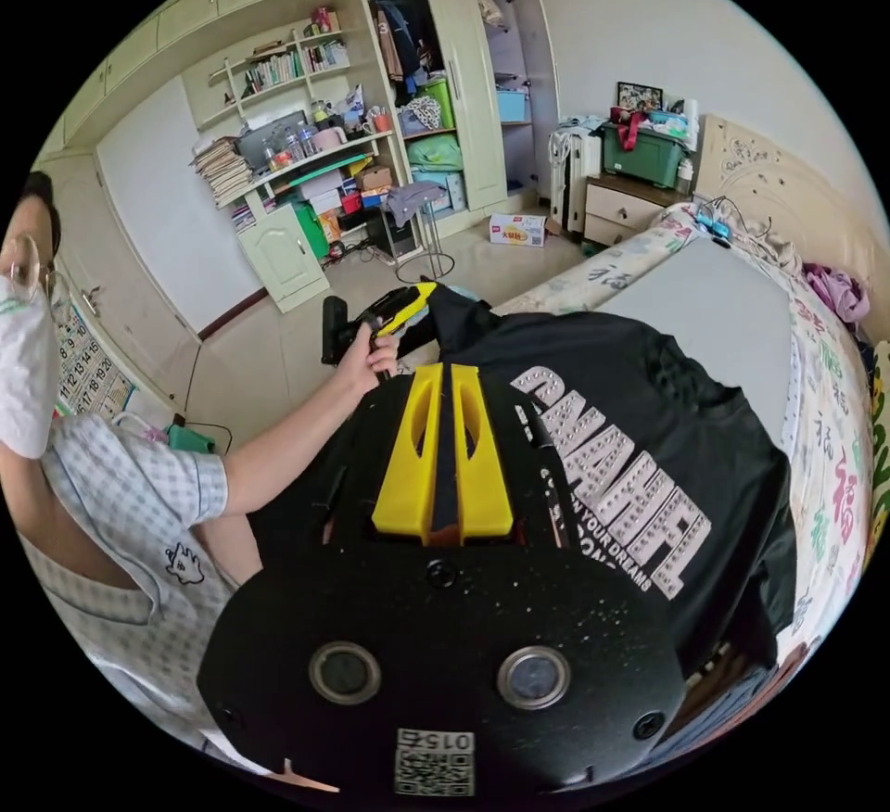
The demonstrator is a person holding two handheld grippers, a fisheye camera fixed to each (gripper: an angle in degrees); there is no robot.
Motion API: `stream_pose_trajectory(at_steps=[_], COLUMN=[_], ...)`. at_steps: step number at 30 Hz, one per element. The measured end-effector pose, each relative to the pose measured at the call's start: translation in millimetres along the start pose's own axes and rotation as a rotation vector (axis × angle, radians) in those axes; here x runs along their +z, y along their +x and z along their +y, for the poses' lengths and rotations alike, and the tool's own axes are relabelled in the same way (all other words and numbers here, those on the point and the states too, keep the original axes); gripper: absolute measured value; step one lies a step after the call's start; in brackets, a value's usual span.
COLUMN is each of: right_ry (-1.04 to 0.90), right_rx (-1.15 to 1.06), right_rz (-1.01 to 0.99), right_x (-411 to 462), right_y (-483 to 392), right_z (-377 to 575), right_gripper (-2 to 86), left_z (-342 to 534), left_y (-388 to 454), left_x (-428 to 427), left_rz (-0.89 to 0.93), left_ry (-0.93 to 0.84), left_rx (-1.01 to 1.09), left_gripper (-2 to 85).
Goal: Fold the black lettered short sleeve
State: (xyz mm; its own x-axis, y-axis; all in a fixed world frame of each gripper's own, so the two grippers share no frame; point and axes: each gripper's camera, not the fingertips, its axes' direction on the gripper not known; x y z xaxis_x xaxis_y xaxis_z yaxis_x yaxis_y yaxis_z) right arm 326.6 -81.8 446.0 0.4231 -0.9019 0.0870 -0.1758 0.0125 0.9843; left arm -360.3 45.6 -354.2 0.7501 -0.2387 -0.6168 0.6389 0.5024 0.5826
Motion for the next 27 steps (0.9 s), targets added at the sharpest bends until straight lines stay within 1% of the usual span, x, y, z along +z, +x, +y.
stream_pose_trajectory(at_steps=[1,2,3,5,6,8,9,10,11,13,14,16,18,20,23,25,27], right_ry=[0.019,0.023,0.017,-0.027,-0.078,-0.171,-0.249,-0.285,-0.353,-0.469,-0.495,-0.546,-0.612,-0.706,-0.866,-0.977,-0.999], right_rx=[-0.003,-0.005,-0.003,-0.004,0.008,-0.001,-0.011,-0.019,-0.036,-0.069,-0.078,-0.106,-0.189,-0.262,-0.367,-0.412,-0.435], right_rz=[-0.008,-0.014,-0.02,-0.016,-0.01,-0.02,-0.028,-0.03,-0.027,-0.015,-0.012,-0.015,-0.054,-0.01,0.115,0.192,0.201], right_x=[11.1,17.7,34.4,67.4,95.2,144.5,182.8,201.8,239.5,307.0,321.8,358.5,401.1,439.2,503.6,548.1,565.0], right_y=[5.2,8.3,15.8,27.7,35.7,41.7,43.0,43.1,42.7,39.7,37.9,27.1,-1.2,-21.8,-42.2,-47.1,-50.9], right_z=[3.2,5.4,11.2,24.3,36.1,59.8,79.2,89.6,111.4,155.2,165.4,194.4,232.3,261.5,310.4,349.9,369.6], right_gripper=[2.6,2.9,4.1,5.7,6.6,7.5,8.1,8.4,9.1,10.8,11.2,12.2,12.8,13.4,13.6,11.9,10.4], left_z=[1.5,18.8,32.7,94.8,108.2,155.0,166.9,192.2,218.4,245.5,260.9,280.5,296.8,315.7,336.6,341.4,341.9], left_y=[34.5,70.0,85.2,124.0,130.6,155.7,162.0,174.5,186.4,203.8,211.3,219.7,225.7,232.0,237.2,235.8,232.0], left_x=[35.1,71.7,88.5,140.9,149.5,167.4,170.6,177.3,184.0,185.1,186.5,190.3,194.3,199.0,203.2,206.4,209.7], left_rz=[0.062,0.084,0.089,0.067,0.056,-0.023,-0.047,-0.099,-0.148,-0.199,-0.225,-0.254,-0.276,-0.302,-0.321,-0.321,-0.314], left_ry=[-0.218,-0.433,-0.529,-0.83,-0.884,-0.996,-1.019,-1.068,-1.118,-1.102,-1.103,-1.112,-1.122,-1.131,-1.122,-1.118,-1.113], left_rx=[0.176,0.338,0.407,0.57,0.595,0.699,0.729,0.797,0.873,0.971,1.016,1.062,1.096,1.14,1.217,1.214,1.191], left_gripper=[-0.3,-0.2,-0.2,0.1,0.1,0.2,0.3,0.2,0.1,-0.1,-0.1,-0.1,-0.2,-0.2,-0.1,0.0,0.0])
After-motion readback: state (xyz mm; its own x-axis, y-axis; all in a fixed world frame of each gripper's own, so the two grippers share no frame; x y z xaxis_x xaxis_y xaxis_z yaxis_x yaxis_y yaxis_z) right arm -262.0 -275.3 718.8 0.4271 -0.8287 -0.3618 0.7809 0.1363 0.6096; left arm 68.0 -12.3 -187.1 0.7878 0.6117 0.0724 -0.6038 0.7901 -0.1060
